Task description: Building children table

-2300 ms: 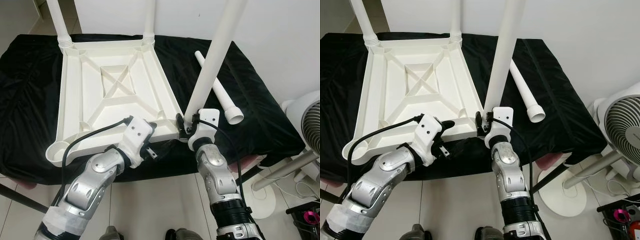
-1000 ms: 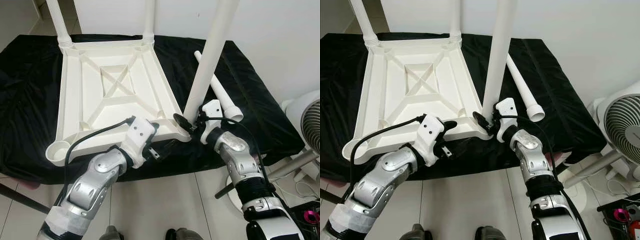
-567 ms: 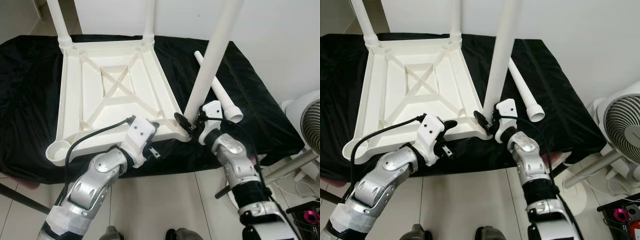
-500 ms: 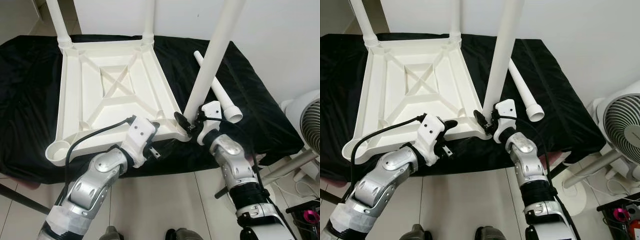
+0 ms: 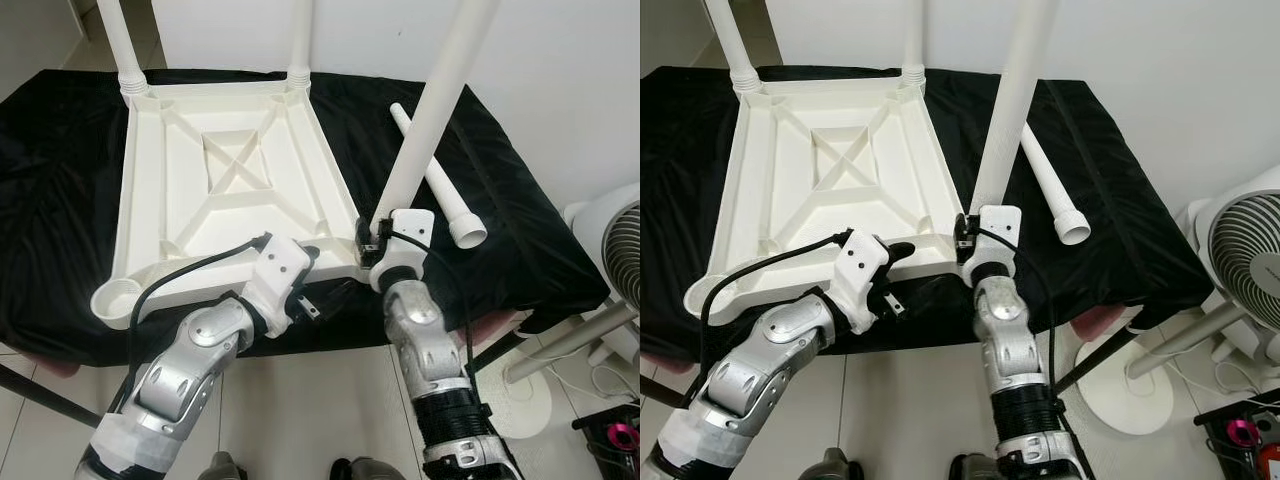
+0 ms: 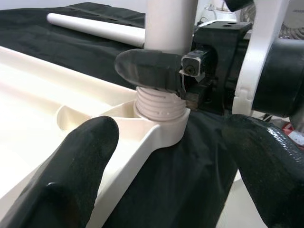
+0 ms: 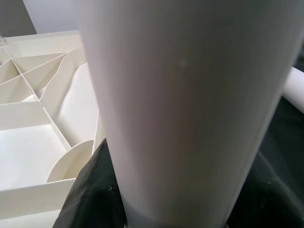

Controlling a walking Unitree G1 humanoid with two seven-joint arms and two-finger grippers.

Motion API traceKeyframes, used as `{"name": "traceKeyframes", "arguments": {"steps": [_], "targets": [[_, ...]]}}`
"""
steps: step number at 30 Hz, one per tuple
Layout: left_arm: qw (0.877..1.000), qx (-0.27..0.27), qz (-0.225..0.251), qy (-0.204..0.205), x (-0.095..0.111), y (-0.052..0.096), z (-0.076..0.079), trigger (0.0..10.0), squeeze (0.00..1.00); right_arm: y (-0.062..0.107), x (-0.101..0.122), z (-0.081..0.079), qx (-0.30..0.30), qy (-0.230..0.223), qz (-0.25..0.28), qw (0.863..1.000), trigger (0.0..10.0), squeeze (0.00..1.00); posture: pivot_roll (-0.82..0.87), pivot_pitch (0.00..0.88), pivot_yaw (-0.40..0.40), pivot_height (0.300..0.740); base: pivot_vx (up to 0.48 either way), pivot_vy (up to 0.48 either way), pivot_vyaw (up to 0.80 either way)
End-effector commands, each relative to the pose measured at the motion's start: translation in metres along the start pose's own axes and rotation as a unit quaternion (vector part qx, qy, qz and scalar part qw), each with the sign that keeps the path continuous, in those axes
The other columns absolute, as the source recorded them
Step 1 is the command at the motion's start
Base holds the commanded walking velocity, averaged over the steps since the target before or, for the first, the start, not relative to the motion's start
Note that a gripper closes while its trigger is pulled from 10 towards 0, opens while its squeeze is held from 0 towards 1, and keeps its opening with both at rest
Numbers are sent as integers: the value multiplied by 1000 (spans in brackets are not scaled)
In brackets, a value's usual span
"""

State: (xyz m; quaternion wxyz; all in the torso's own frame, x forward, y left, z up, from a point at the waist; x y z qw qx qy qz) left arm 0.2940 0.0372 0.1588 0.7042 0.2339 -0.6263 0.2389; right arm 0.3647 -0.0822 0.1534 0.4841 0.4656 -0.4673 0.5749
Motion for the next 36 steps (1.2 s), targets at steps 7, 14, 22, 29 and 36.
{"name": "traceKeyframes", "arguments": {"steps": [7,14,22,29,36], "targets": [[999,-36,-10,13,-1,1,7,10000,0,5,-9,5,0,-52,-17,999,10000,1000,-11,66,-39,740,0,0,0],[999,-41,-10,19,-1,1,10,10000,0,8,-6,20,14,-42,4,999,10000,1000,-13,63,-40,740,0,0,0],[999,-41,-12,17,-2,1,10,10000,0,11,-9,32,52,-16,16,998,10000,0,-14,60,-43,740,0,0,0],[999,-44,-16,20,-4,0,10,10000,0,9,-4,30,167,23,52,984,10000,0,-27,60,-34,740,0,0,0],[998,-48,-20,23,-5,-2,10,10000,0,1,-5,23,245,70,56,965,10000,0,-24,61,-30,740,0,0,0]]}}
Point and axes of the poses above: a point about 5 cm out from each wrist's last joint towards the gripper, its own y axis pointing back from the gripper into the wrist, its own x axis along the axis of the wrist's last joint, z = x × y, the point moved 5 cm from there along -y, pointing out of the wrist towards the gripper, and after that the axes turned 13 degrees about y, right-handed, at the moved point
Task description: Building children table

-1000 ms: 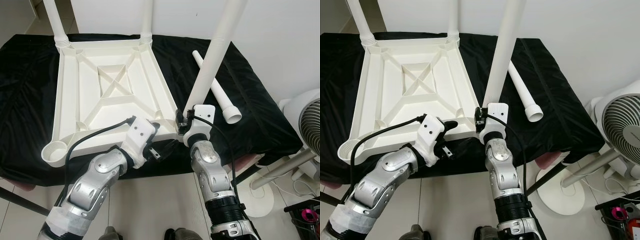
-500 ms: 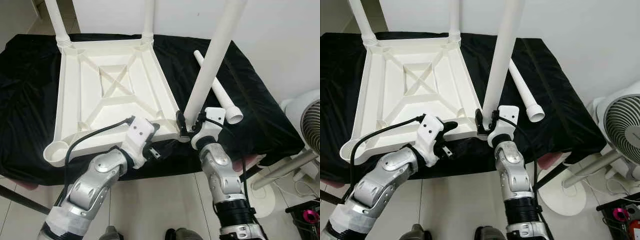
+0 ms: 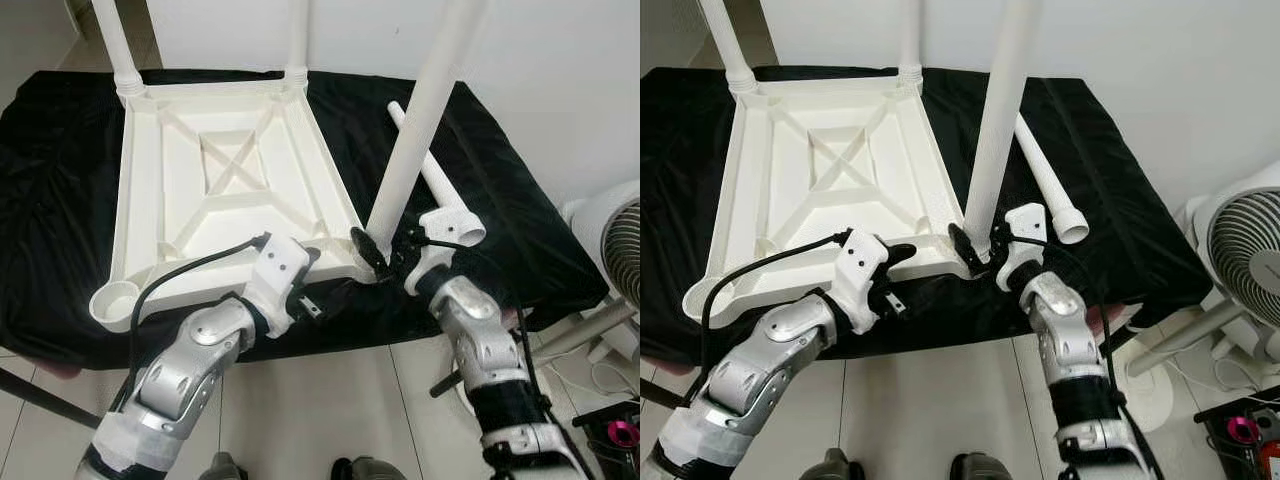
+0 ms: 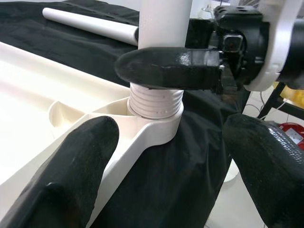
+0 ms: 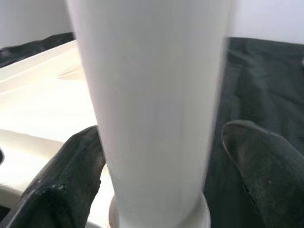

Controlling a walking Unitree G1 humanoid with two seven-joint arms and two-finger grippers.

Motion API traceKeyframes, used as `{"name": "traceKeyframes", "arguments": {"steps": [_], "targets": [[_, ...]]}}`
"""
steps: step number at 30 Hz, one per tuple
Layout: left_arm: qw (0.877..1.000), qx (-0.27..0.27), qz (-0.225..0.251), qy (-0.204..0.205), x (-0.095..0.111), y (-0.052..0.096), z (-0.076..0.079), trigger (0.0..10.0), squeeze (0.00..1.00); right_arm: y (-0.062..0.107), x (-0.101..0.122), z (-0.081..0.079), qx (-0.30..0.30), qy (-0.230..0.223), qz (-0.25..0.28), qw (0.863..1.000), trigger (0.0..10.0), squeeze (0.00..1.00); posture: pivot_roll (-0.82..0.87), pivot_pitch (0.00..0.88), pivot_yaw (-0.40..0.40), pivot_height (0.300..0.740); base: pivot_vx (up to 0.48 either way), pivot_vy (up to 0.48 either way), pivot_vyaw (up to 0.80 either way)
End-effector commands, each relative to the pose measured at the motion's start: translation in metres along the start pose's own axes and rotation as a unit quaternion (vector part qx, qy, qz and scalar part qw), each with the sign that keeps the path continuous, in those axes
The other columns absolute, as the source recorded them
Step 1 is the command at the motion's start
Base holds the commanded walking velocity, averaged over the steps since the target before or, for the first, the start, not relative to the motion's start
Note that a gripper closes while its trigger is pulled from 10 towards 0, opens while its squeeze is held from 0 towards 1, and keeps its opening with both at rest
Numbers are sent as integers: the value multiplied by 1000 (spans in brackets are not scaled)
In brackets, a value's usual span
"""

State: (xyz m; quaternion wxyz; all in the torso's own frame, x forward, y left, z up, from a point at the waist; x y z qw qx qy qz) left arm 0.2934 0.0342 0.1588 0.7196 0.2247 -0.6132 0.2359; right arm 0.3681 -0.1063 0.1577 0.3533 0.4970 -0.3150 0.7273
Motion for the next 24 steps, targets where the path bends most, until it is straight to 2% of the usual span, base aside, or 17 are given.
{"name": "traceKeyframes", "arguments": {"steps": [1,2,3,4,8,16,17,24], "targets": [[999,-39,-17,4,-4,0,8,10000,0,-1,-7,-4,20,11,-12,1000,9294,0,-23,61,-30,740,0,0,0],[999,-38,-17,5,-4,0,7,10000,0,-2,-11,-4,29,13,-19,999,3804,0,-22,60,-31,740,0,0,0],[999,-38,-17,5,-4,0,7,10000,0,-2,-11,-4,29,13,-19,999,3804,0,-22,60,-31,740,0,0,0],[999,-36,-16,6,-3,-1,6,10000,0,-3,-14,-5,38,16,-24,999,0,0,-21,60,-33,740,0,0,0],[999,-32,-14,7,-2,0,5,10000,0,-1,-22,-8,59,14,-33,998,0,0,-16,60,-37,740,0,0,0],[1000,-18,-16,-4,-4,-1,3,10000,0,3,-29,-4,55,6,-37,998,0,0,-21,62,-35,740,0,0,0],[1000,-18,-16,-4,-5,-2,2,10000,0,3,-29,-4,49,3,-36,998,10000,0,-25,64,-34,740,0,0,0],[1000,-11,-14,-8,-4,-3,-1,10000,0,2,-29,2,5,-1,-42,999,10000,0,-28,64,-31,740,0,0,0]]}}
Point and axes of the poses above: a point about 5 cm out from each wrist's last joint towards the gripper, its own y axis pointing back from the gripper into the wrist, its own x axis along the axis of the wrist's last joint, z = x × y, the point moved 5 cm from there along -y, pointing out of the wrist towards the gripper, and after that the axes turned 13 degrees about y, right-handed, at the moved point
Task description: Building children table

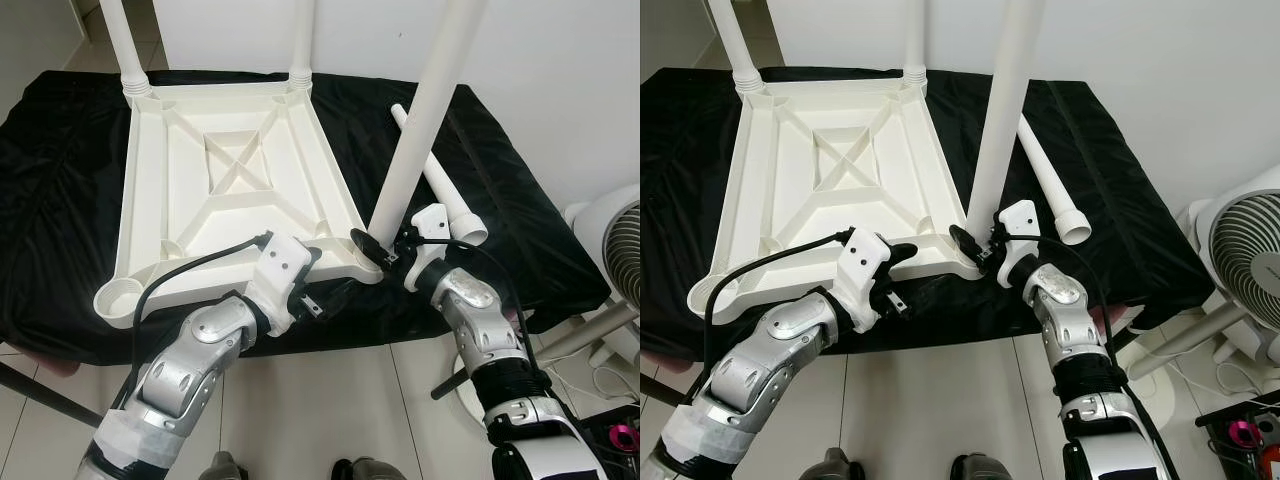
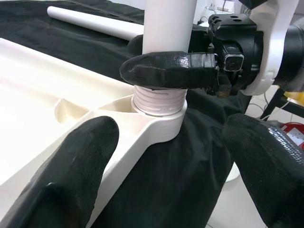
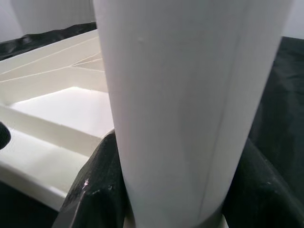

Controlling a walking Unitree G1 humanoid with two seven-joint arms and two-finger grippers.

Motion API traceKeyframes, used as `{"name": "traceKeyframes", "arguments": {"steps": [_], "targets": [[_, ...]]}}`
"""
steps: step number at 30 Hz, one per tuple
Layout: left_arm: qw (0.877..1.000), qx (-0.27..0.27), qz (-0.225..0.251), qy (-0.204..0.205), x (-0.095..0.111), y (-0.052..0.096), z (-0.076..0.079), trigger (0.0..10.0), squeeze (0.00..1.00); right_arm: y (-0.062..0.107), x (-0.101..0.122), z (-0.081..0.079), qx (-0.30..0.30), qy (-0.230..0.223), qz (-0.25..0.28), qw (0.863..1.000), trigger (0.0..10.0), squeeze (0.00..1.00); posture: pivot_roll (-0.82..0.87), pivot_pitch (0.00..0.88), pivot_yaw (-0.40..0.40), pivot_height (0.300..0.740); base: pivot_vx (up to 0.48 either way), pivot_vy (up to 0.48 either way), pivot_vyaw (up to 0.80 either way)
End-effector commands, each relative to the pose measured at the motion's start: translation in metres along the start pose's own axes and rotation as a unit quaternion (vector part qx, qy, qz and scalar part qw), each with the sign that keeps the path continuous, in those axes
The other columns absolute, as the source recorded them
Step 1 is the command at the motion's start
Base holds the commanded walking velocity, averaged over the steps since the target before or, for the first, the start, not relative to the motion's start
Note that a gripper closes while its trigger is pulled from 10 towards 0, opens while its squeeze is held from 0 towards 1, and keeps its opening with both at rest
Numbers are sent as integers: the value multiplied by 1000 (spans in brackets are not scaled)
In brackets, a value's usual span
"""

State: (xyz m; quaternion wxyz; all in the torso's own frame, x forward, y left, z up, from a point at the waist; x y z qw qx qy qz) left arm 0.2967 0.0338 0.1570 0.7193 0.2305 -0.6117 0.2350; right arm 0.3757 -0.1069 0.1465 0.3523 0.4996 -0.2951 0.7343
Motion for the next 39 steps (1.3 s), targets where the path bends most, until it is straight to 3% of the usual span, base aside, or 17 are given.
{"name": "traceKeyframes", "arguments": {"steps": [1,6,12,14,18,24,31,32,39], "targets": [[1000,-9,-7,-12,-2,-1,0,10000,0,7,-16,1,-18,-8,-33,999,10000,0,-29,65,-27,740,0,0,0],[1000,-7,-8,-15,-2,-2,0,10000,0,6,-12,4,-53,-15,-36,998,10000,0,-35,64,-17,740,0,0,0],[1000,-7,-12,-18,-2,-3,-2,10000,0,11,-10,6,-138,-22,-53,989,10000,0,-47,63,-6,740,0,0,0],[1000,-7,-12,-18,-2,-3,-2,10000,0,11,-10,6,-138,-22,-53,989,10000,0,-47,63,-6,740,0,0,0],[1000,0,-11,-19,-2,-4,-7,10000,0,22,-15,-6,-251,-64,-86,962,10000,0,-58,55,1,740,0,0,0],[1000,-2,-9,-23,-1,-5,-6,10000,0,19,-8,-12,-257,-73,-75,961,10000,0,-58,45,8,740,0,0,0],[999,-3,-8,-31,1,-6,-9,10000,0,22,-6,-7,-264,-68,-76,959,10000,0,-57,38,7,740,0,0,0],[999,-2,-9,-32,1,-5,-10,10000,0,22,-5,-7,-259,-65,-71,961,10000,1000,-56,37,7,740,0,0,0],[999,5,-9,-40,0,-3,-11,10000,0,25,4,-8,-226,-35,-49,972,10000,1000,-51,37,-1,740,0,0,0]]}}
Point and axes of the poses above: a point about 5 cm out from each wrist's last joint towards the gripper, its own y axis pointing back from the gripper into the wrist, its own x axis along the axis of the wrist's last joint, z = x × y, the point moved 5 cm from there along -y, pointing out of the wrist towards the gripper, and after that the axes turned 13 degrees about y, right-handed, at the moved point
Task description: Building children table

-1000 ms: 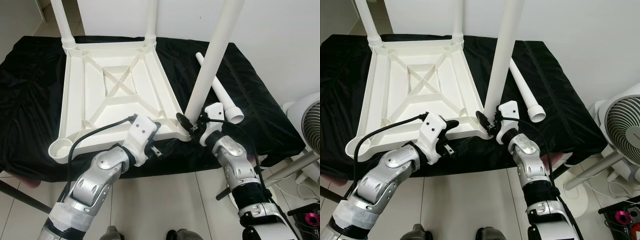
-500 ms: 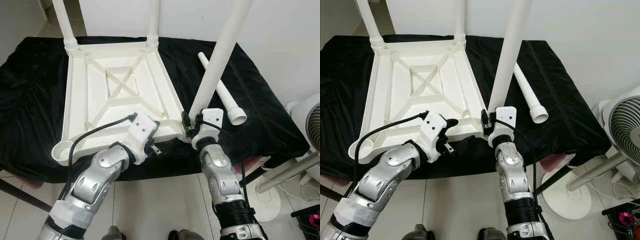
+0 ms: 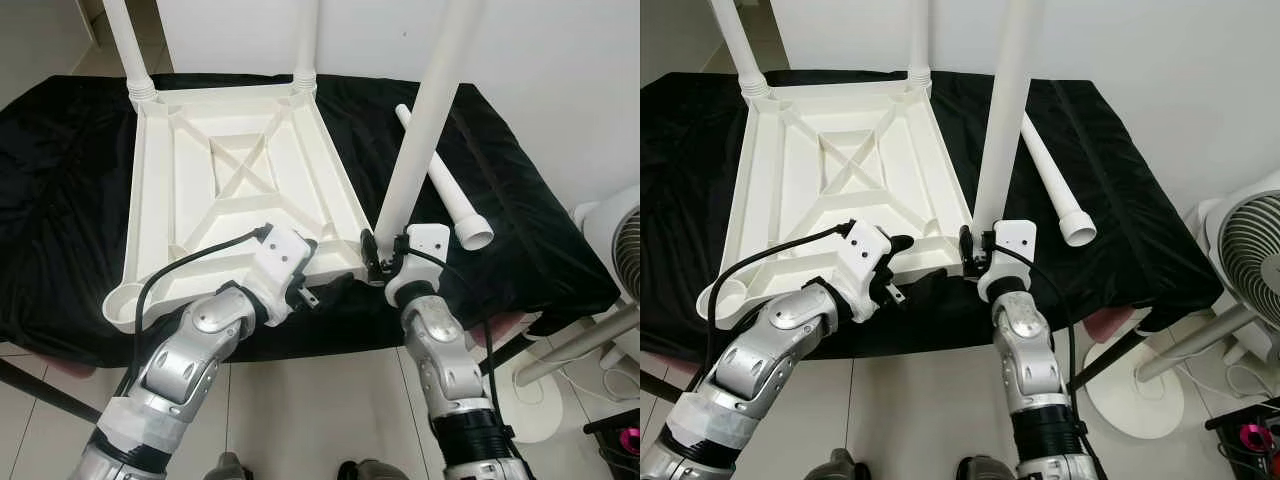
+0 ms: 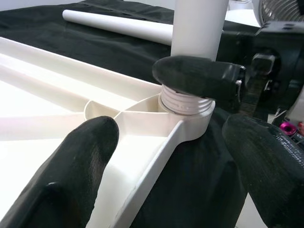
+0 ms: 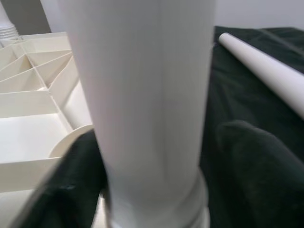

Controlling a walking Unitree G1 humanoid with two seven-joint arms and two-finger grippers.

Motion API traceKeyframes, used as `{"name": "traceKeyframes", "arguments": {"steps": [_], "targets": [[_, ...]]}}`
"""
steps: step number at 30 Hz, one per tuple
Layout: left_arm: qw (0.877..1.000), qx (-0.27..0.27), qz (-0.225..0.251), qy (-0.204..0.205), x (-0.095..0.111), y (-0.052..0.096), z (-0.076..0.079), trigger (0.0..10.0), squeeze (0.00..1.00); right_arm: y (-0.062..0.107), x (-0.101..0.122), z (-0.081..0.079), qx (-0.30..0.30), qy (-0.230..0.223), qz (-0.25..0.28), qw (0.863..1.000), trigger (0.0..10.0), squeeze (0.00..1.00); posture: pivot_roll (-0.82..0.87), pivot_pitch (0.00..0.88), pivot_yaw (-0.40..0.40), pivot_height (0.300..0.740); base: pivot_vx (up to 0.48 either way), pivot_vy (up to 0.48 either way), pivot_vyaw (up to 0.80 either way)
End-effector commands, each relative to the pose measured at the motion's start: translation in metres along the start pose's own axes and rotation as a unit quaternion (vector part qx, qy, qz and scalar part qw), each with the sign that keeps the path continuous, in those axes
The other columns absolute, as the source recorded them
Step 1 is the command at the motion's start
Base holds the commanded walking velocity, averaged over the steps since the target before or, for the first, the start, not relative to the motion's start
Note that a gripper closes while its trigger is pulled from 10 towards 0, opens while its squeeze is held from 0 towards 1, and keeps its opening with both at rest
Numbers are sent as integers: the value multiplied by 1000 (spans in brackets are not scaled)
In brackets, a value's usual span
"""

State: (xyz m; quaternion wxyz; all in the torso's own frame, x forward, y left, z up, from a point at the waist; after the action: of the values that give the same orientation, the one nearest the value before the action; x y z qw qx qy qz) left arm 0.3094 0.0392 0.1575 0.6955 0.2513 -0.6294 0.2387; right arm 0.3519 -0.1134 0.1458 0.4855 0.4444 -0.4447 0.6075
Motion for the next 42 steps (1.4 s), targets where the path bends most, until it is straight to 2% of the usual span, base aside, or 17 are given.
{"name": "traceKeyframes", "arguments": {"steps": [1,2,3,4,5,8,18,22,23,25,26,29,30,38,39,40,42], "targets": [[1000,-14,-8,-9,-3,1,2,10000,0,2,0,0,7,1,2,1000,10000,1000,-51,37,-1,740,0,0,0],[1000,-14,-8,-9,-3,1,2,10000,0,2,0,0,7,1,2,1000,10000,1000,-51,37,-1,740,0,0,0],[1000,-14,-7,-10,-3,0,2,10000,0,3,0,1,14,5,4,1000,10000,835,-51,37,-1,740,0,0,0],[1000,-14,-7,-10,-3,0,2,10000,0,3,0,1,14,5,4,1000,10000,835,-51,37,-1,740,0,0,0],[1000,-13,-6,-10,-3,0,3,10000,0,3,0,2,36,11,12,999,10000,0,-51,37,-5,740,0,0,0],[1000,-12,-5,-11,-3,1,3,10000,0,2,2,5,98,21,26,995,10000,0,-54,41,-6,740,0,0,0],[1000,-15,-4,-12,-3,-2,5,10000,0,-16,5,4,191,52,38,979,10000,0,-56,49,-2,740,0,0,0],[1000,-13,-2,-14,-2,-2,4,10000,0,-21,2,-7,244,63,36,967,10000,0,-49,50,-4,740,0,0,0],[1000,-12,-1,-14,-1,-2,3,10000,0,-22,-2,-10,257,62,30,964,8118,0,-43,51,-7,740,0,0,0],[1000,-11,0,-14,0,-2,3,10000,0,-23,-4,-11,263,61,25,962,8118,0,-43,51,-7,740,0,0,0],[1000,-10,1,-15,0,-2,3,10000,0,-22,-7,-14,273,57,18,960,1137,0,-39,52,-10,740,0,0,0],[1000,-9,1,-15,1,-2,3,10000,0,-22,-10,-16,281,54,15,958,1137,0,-39,52,-10,740,0,0,0],[1000,-7,2,-15,1,-1,2,10000,0,-20,-12,-17,288,50,13,956,0,0,-34,54,-14,740,0,0,0],[1000,-6,2,-13,1,-1,3,10000,0,-18,-21,-11,278,48,7,959,0,0,-41,59,-11,740,0,0,0],[1000,-7,3,-13,1,-1,3,10000,0,-18,-22,-11,275,46,5,960,431,0,-41,59,-11,740,0,0,0],[1000,-7,3,-13,1,-1,3,10000,0,-18,-21,-10,267,41,5,963,10000,0,-42,58,-11,740,0,0,0],[1000,-8,3,-13,1,-2,3,10000,0,-19,-21,-8,257,36,5,966,10000,0,-42,59,-11,740,0,0,0]]}}
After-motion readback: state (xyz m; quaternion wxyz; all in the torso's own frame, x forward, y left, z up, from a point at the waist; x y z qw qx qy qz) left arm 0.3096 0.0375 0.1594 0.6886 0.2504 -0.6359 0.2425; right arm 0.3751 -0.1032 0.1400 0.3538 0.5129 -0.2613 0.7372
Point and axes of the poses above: a point about 5 cm out from each wrist's last joint towards the gripper, its own y axis pointing back from the gripper into the wrist, its own x axis along the axis of the wrist's last joint, z = x × y, the point moved 5 cm from there along -y, pointing out of the wrist towards the gripper, and after that the axes turned 13 degrees about y, right-handed, at the moved point
